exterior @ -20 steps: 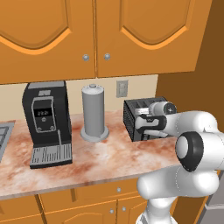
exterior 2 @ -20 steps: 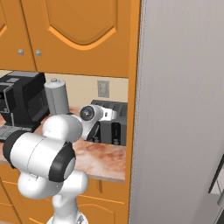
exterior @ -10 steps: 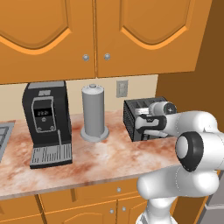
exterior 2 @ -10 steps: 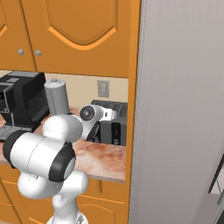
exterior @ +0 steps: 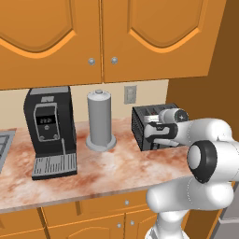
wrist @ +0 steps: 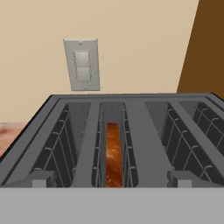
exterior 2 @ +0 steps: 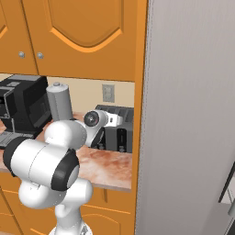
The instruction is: Start the toaster. Once the lever pops up, take the bread to the plate on the dining counter.
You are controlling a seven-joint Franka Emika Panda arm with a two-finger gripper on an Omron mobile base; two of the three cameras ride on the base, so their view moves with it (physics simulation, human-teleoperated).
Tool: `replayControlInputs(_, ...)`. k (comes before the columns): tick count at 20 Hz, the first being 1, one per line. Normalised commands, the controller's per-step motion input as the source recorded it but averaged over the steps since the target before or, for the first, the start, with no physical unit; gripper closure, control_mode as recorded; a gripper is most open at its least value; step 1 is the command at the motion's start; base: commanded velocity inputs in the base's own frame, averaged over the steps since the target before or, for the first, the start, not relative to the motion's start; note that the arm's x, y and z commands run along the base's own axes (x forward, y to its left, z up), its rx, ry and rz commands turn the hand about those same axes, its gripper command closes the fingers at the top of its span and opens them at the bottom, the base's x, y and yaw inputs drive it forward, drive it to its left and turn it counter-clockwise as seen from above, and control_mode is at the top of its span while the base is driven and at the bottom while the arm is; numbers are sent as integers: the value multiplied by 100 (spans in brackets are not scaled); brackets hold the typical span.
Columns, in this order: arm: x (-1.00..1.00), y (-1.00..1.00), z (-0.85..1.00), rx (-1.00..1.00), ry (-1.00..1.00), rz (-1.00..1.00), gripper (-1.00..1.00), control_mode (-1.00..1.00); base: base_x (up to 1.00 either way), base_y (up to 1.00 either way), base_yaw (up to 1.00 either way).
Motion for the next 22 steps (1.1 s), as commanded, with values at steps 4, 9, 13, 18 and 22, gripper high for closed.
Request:
replayControlInputs(4, 0, 0, 0, 0, 0, 0, -100, -100, 0, 0, 0)
replayControlInputs(9, 0, 0, 0, 0, 0, 0, -100, -100, 0, 0, 0)
replayControlInputs(13, 0, 0, 0, 0, 0, 0, -100, -100, 0, 0, 0)
replayControlInputs(18, 0, 0, 0, 0, 0, 0, -100, -100, 0, 0, 0)
replayControlInputs(22, 0, 0, 0, 0, 0, 0, -100, -100, 0, 0, 0)
